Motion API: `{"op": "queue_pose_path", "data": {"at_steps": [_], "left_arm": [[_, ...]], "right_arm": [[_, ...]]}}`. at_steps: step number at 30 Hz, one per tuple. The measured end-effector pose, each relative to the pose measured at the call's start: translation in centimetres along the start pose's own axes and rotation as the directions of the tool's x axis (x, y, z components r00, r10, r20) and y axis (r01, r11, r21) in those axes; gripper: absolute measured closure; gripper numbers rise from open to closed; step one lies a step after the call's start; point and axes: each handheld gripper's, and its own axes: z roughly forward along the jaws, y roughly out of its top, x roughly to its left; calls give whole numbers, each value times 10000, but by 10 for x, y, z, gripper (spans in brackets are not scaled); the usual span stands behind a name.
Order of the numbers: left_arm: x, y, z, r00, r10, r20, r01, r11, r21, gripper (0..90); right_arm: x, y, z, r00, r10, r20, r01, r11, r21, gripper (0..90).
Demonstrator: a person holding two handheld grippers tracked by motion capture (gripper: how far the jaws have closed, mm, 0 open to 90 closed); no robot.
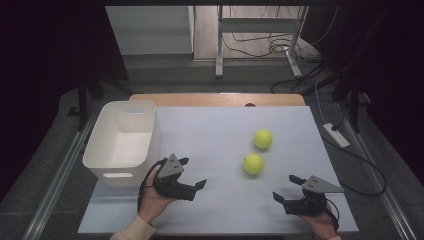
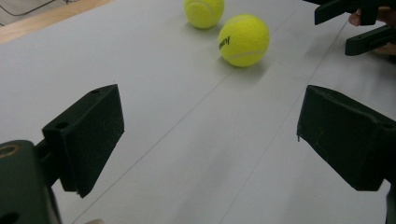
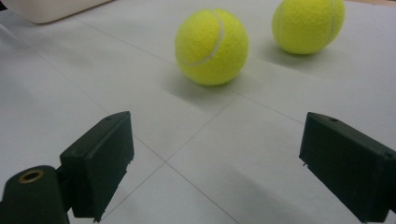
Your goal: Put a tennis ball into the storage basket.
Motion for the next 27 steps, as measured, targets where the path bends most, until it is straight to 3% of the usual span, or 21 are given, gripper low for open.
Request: {"op": "queue_pose_path", "data": {"at_steps": [27], "left_arm": [[-4, 18, 25, 9988, 320, 367, -338, 9982, 492, 79]], "right_arm": [[0, 0, 0, 10000, 16, 43, -17, 10000, 70, 98]]}}
